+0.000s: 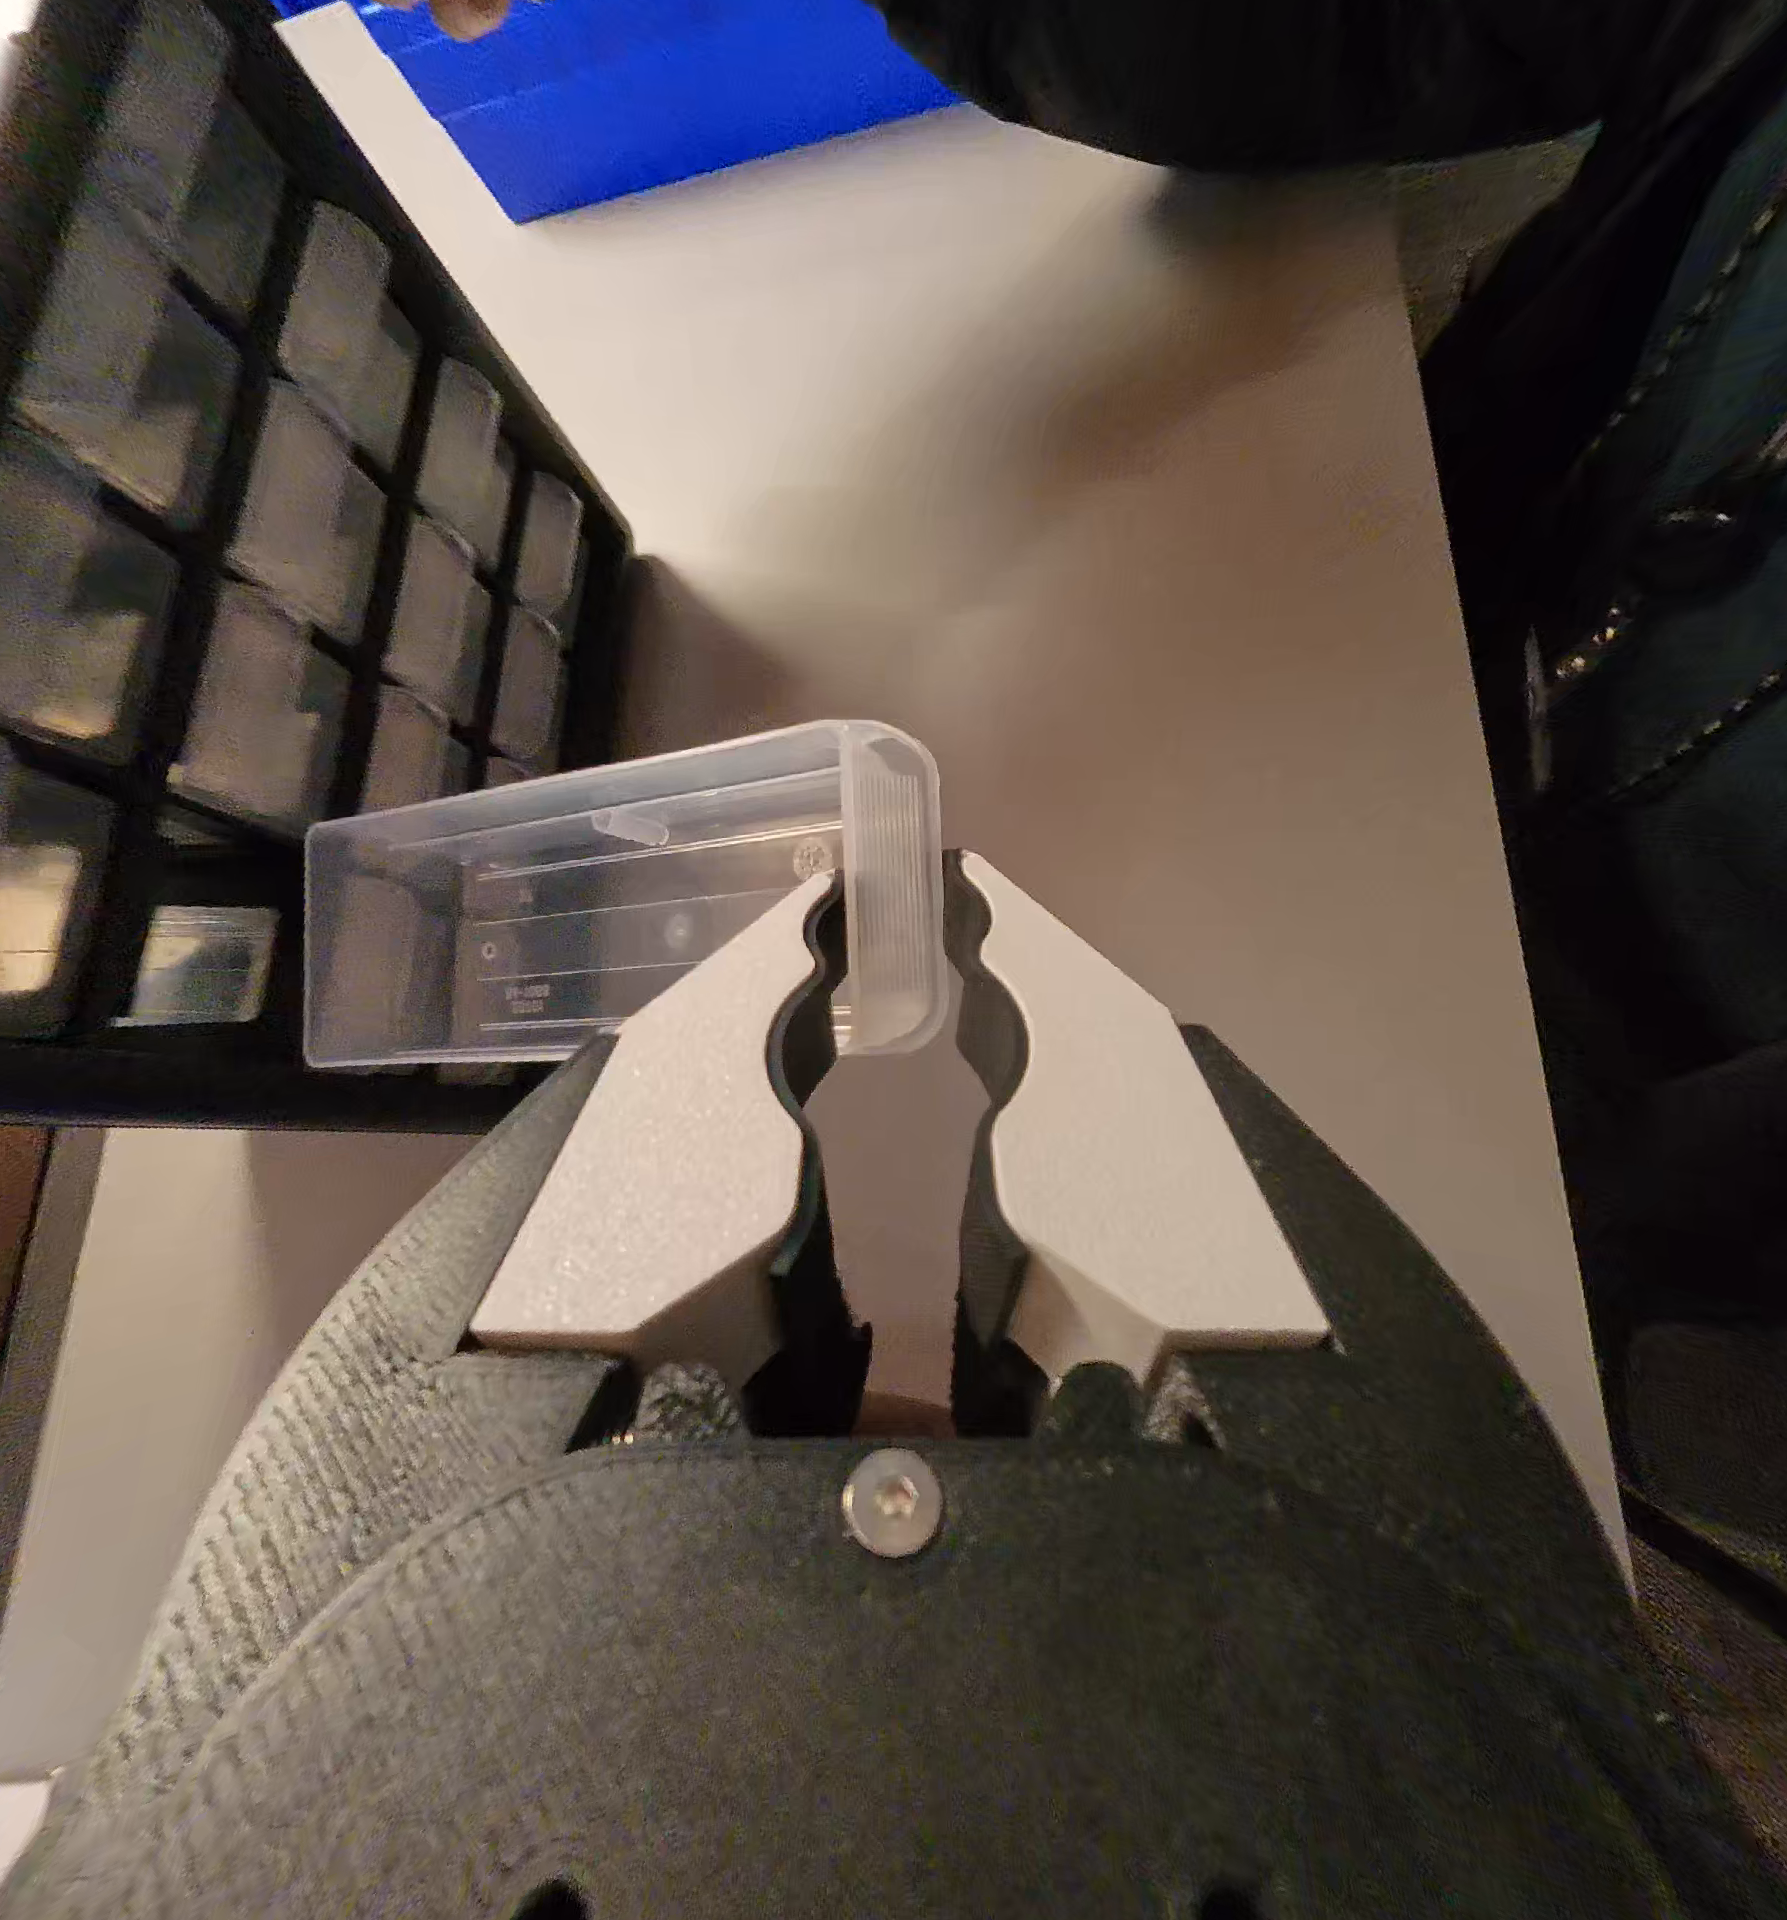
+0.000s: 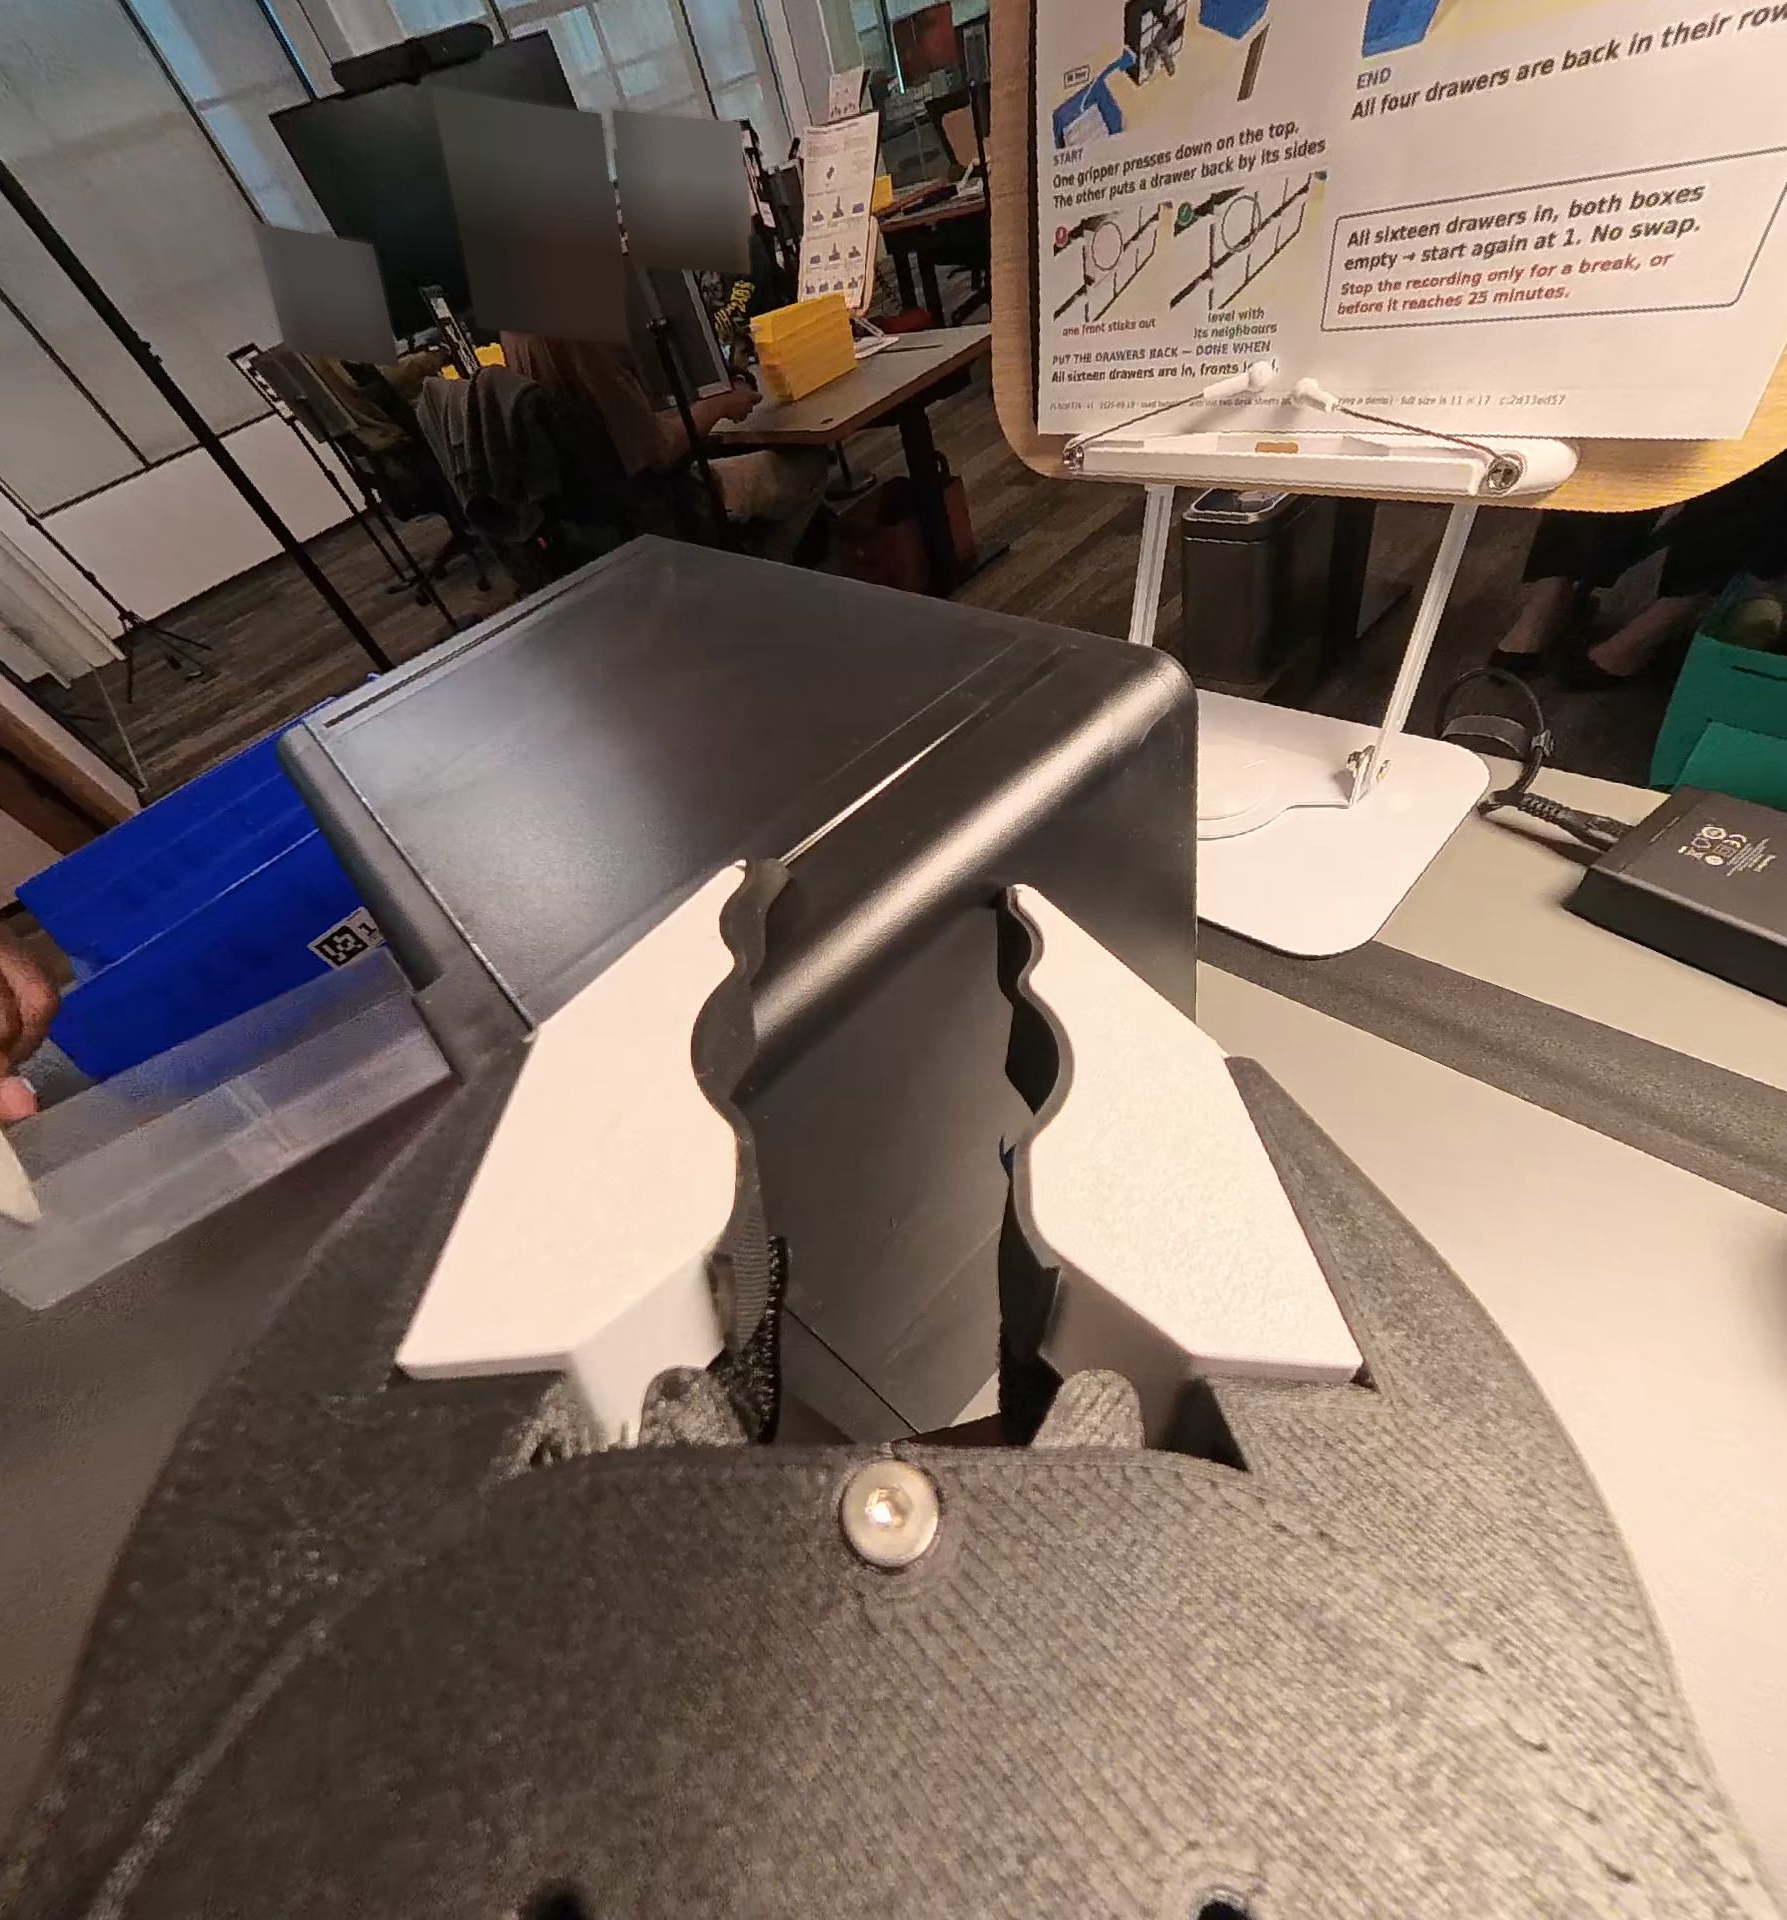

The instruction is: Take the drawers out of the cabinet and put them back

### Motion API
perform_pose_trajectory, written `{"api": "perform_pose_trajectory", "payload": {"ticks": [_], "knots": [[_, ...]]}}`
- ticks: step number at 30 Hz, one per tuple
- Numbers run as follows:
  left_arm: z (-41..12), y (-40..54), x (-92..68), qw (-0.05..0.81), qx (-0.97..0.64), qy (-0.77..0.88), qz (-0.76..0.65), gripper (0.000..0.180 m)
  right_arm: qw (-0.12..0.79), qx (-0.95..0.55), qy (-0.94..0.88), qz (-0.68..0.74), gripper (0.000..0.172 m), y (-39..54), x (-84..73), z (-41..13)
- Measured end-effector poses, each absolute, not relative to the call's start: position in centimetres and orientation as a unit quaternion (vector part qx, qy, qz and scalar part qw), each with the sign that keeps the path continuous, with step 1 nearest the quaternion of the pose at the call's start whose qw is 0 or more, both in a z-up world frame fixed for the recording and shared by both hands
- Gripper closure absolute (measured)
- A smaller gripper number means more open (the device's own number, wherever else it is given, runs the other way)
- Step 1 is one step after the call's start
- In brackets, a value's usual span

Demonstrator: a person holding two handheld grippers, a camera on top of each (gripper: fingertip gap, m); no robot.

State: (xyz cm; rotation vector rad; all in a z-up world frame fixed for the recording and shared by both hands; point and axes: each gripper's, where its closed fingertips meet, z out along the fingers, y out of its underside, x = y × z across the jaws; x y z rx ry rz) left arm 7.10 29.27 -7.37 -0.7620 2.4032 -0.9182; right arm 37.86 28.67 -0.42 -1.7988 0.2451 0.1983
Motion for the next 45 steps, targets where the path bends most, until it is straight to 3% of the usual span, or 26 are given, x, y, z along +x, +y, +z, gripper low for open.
{"api": "perform_pose_trajectory", "payload": {"ticks": [13,21,25,29,30,32,33,38,43,45], "knots": [[-5.8,31.1,10.2,0.181,-0.295,0.888,-0.301,0.163,0.612,-0.779,0.106,0.089,0.125,28.7,37.9,-0.4],[-6.1,32.4,11.2,0.208,-0.269,0.902,-0.266,0.163,0.612,-0.779,0.105,0.090,0.125,28.7,37.9,-0.4],[-8.2,33.0,12.0,0.281,-0.226,0.903,-0.234,0.163,0.612,-0.779,0.105,0.089,0.125,28.7,37.9,-0.4],[-7.9,36.1,14.9,0.419,-0.236,0.856,-0.191,0.159,0.612,-0.779,0.105,0.089,0.125,28.7,37.9,-0.4],[-7.4,36.6,15.5,0.451,-0.239,0.838,-0.192,0.153,0.612,-0.779,0.105,0.089,0.125,28.7,37.9,-0.4],[-6.2,37.0,16.5,0.522,-0.220,0.801,-0.194,0.125,0.612,-0.779,0.105,0.088,0.125,28.7,37.9,-0.4],[-5.8,37.1,16.7,0.560,-0.198,0.782,-0.188,0.123,0.612,-0.779,0.104,0.088,0.125,28.7,37.9,-0.4],[-6.2,37.3,16.8,0.639,-0.218,0.714,-0.187,0.121,0.612,-0.779,0.104,0.087,0.125,28.7,37.9,-0.4],[-6.2,37.4,16.2,0.661,-0.236,0.686,-0.192,0.127,0.612,-0.779,0.104,0.086,0.125,28.7,37.9,-0.4],[-6.1,37.8,16.4,0.665,-0.252,0.676,-0.192,0.141,0.612,-0.780,0.103,0.086,0.125,28.7,37.9,-0.4]]}}
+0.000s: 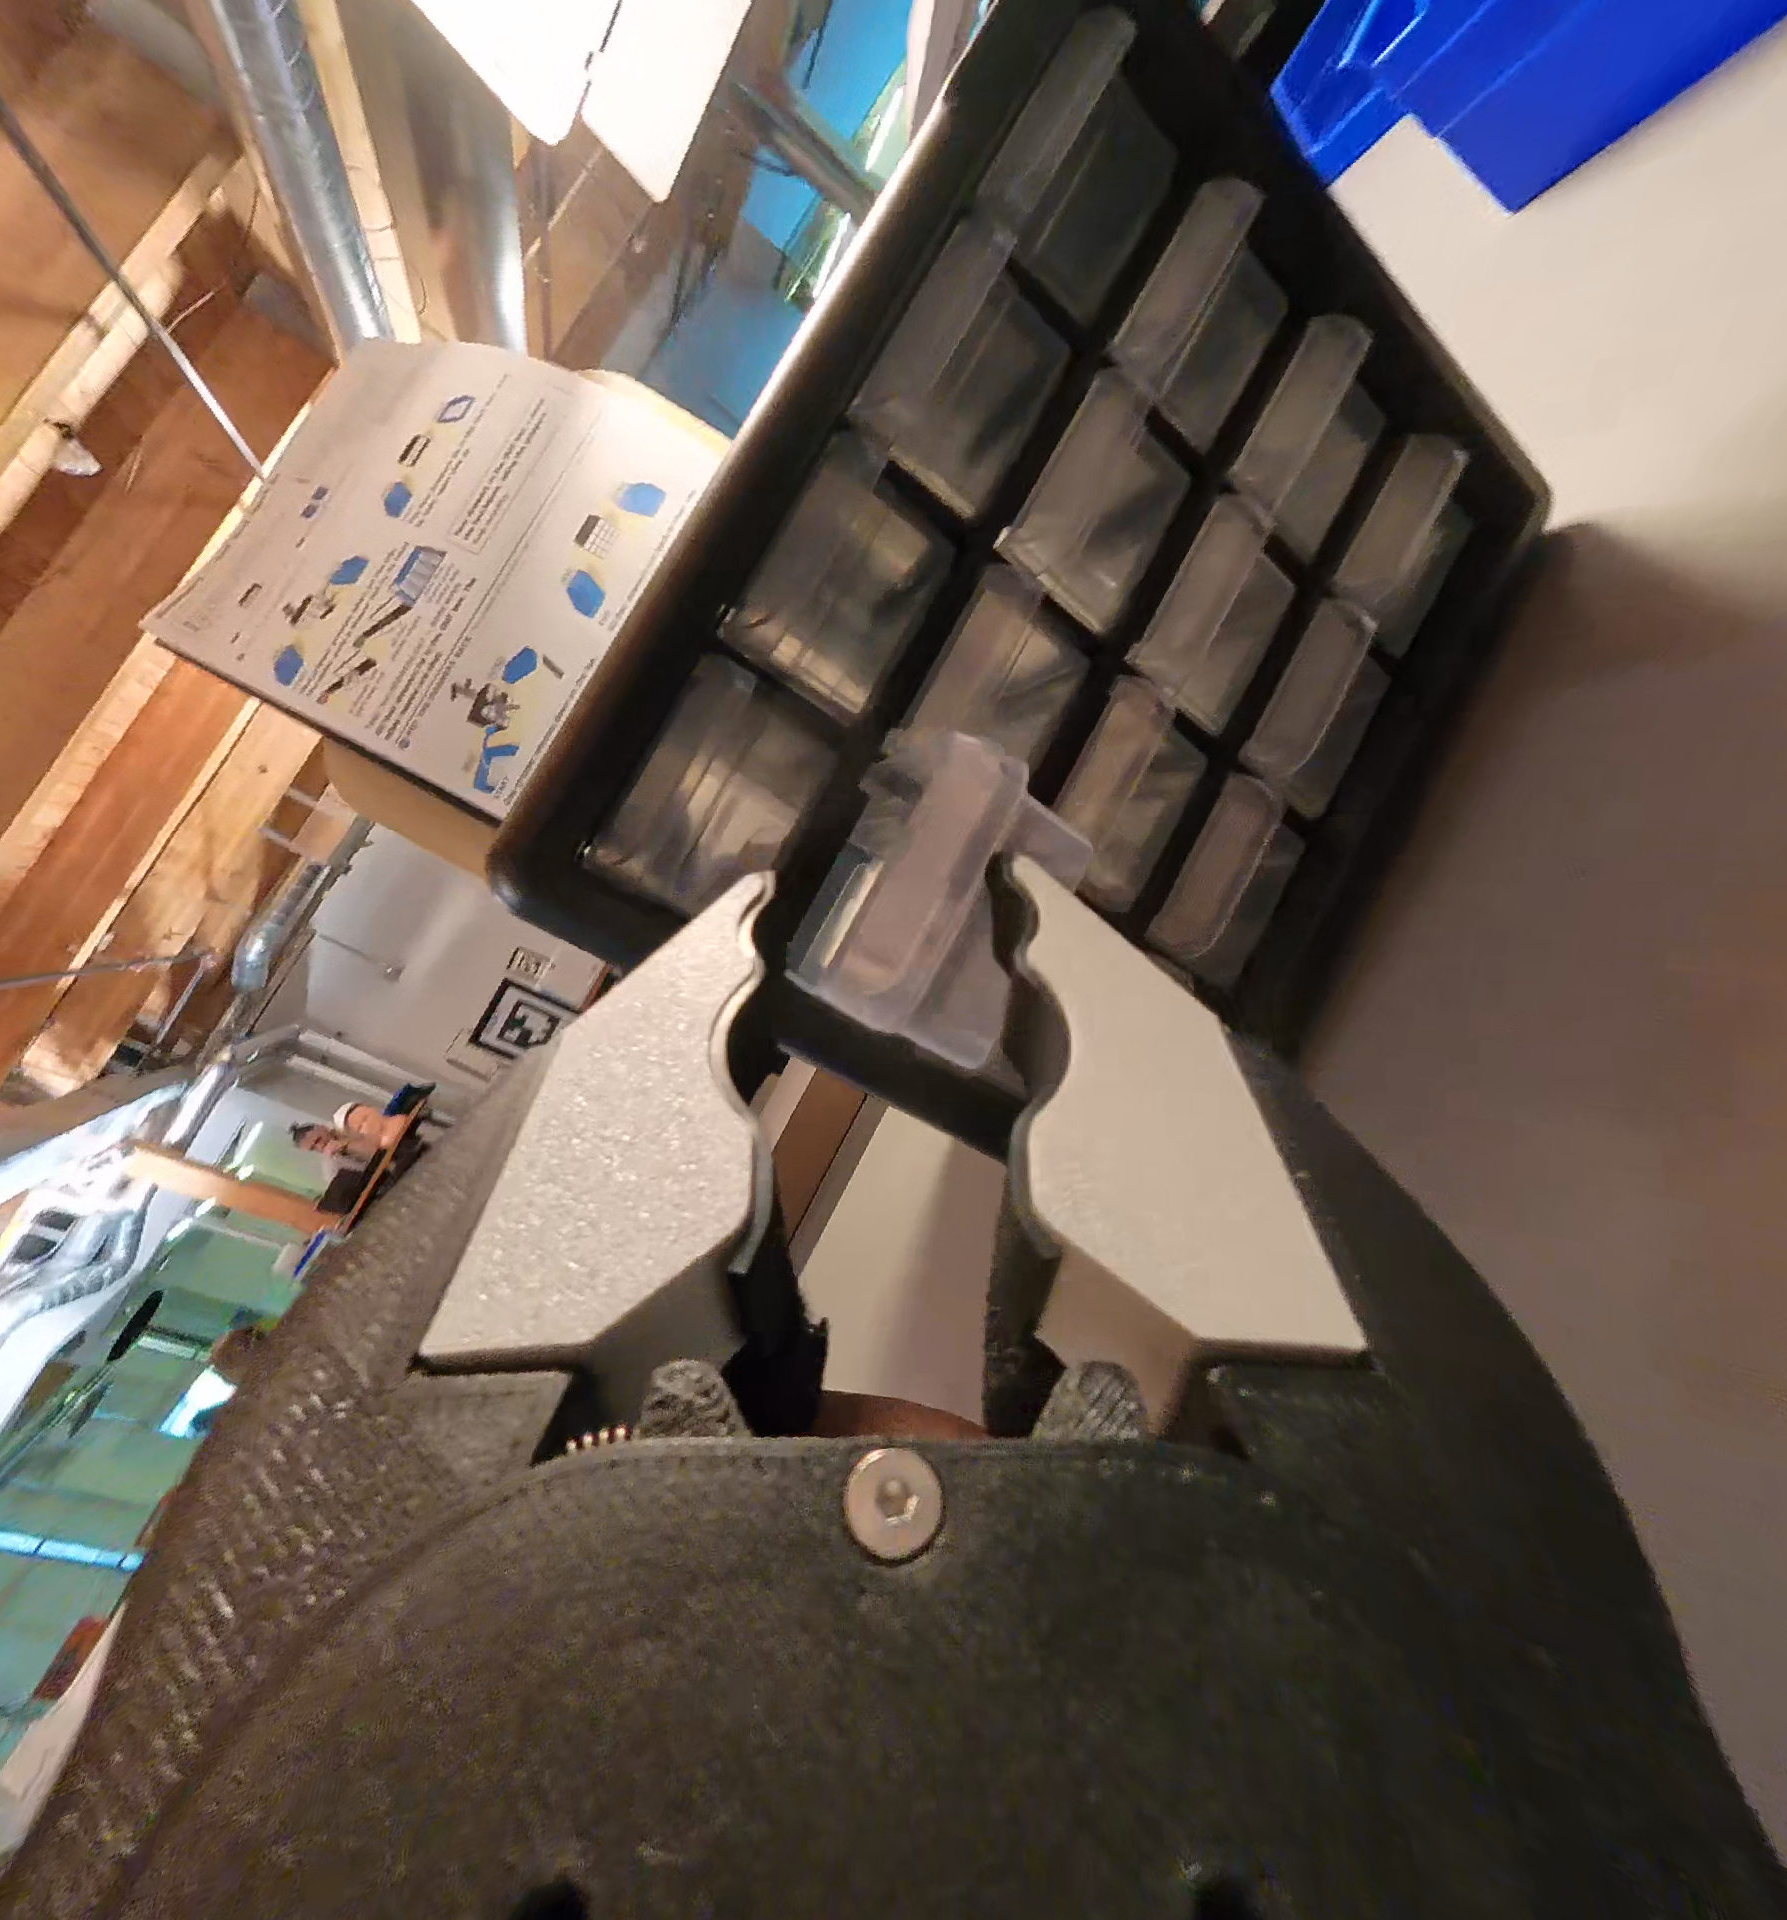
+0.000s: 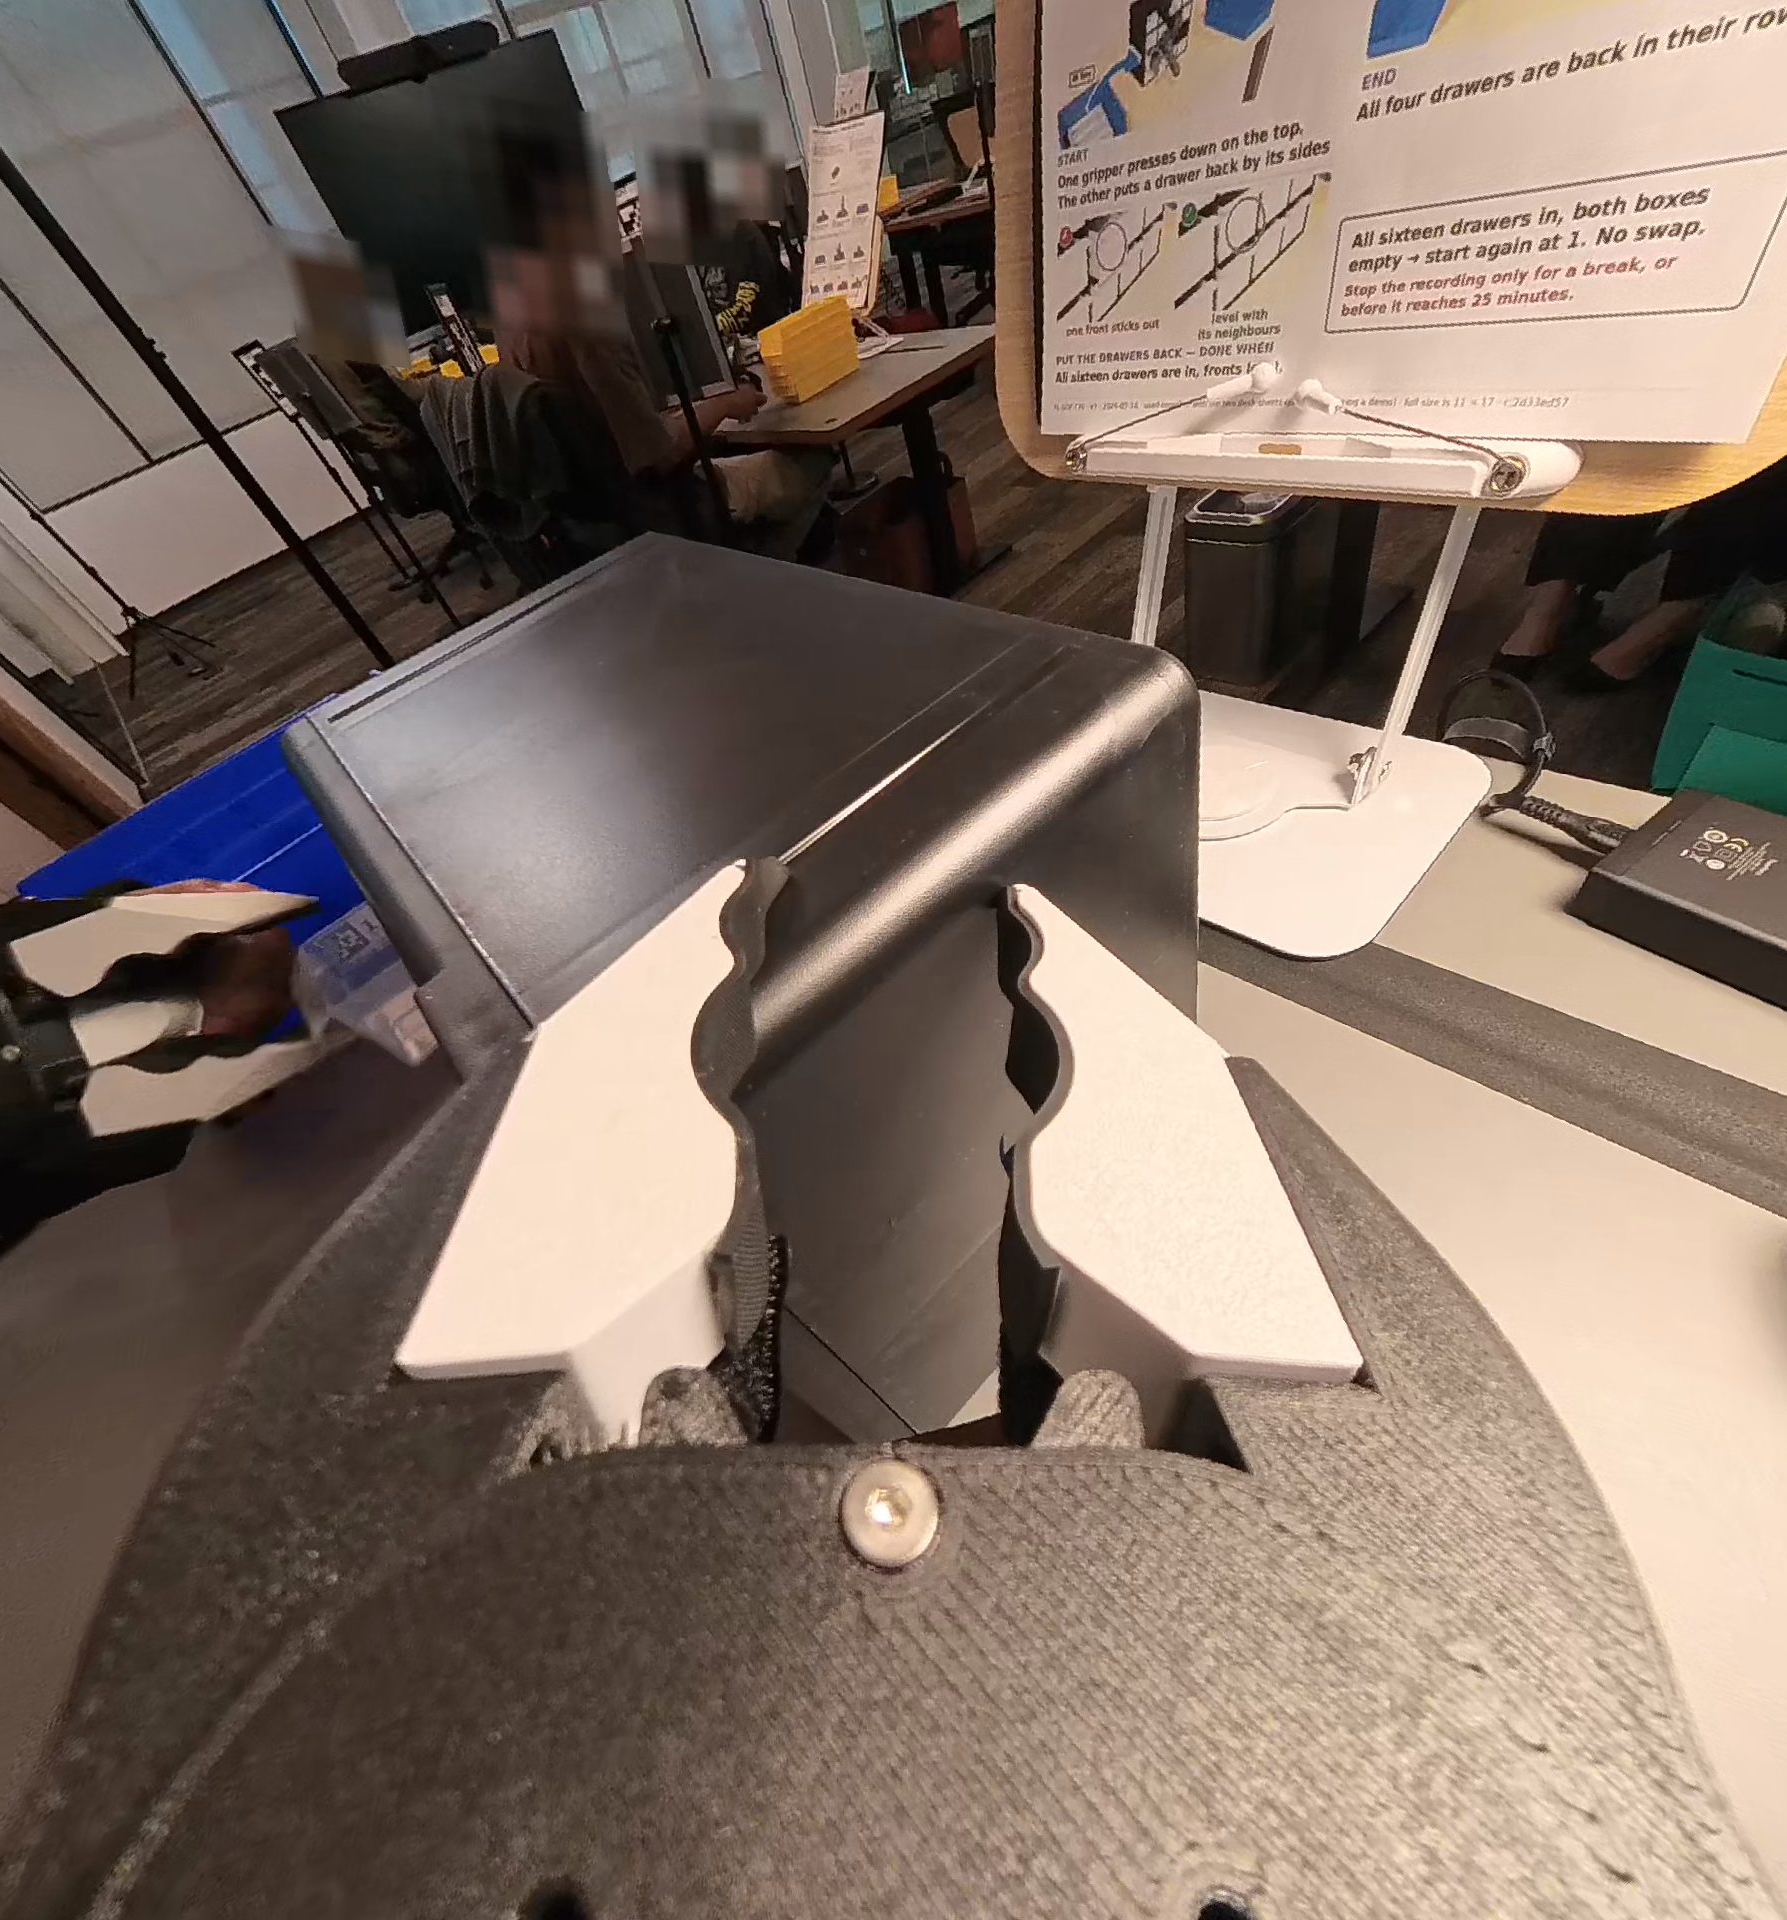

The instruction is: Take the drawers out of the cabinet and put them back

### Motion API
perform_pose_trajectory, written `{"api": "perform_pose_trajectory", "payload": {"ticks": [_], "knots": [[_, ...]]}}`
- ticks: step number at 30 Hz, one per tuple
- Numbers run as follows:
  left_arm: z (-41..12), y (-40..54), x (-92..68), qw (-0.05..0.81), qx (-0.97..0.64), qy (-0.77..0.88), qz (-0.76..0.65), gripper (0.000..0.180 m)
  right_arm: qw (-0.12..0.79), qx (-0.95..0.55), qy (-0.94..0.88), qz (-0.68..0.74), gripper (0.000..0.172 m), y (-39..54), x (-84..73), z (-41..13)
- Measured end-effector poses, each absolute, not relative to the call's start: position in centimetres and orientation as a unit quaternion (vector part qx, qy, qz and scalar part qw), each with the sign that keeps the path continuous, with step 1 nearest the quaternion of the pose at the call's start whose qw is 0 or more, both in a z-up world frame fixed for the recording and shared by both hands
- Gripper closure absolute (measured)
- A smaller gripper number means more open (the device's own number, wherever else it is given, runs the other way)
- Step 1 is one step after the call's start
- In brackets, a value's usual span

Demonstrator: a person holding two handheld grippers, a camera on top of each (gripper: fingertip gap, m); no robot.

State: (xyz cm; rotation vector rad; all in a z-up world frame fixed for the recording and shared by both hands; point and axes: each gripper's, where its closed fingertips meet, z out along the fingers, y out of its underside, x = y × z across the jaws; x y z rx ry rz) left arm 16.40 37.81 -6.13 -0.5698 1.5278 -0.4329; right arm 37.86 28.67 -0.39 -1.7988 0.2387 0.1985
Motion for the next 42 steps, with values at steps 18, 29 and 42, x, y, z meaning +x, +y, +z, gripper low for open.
{"api": "perform_pose_trajectory", "payload": {"ticks": [18,29,42], "knots": [[-7.0,38.3,17.0,0.699,-0.322,0.615,-0.173,0.158,0.611,-0.781,0.099,0.087,0.125,28.6,37.9,-0.4],[-8.4,39.3,18.2,0.662,-0.390,0.606,-0.209,0.159,0.609,-0.783,0.099,0.079,0.125,28.4,37.7,-0.4],[-10.6,37.6,9.7,0.643,-0.477,0.514,-0.308,0.143,0.610,-0.782,0.126,0.022,0.118,24.2,37.2,0.5]]}}
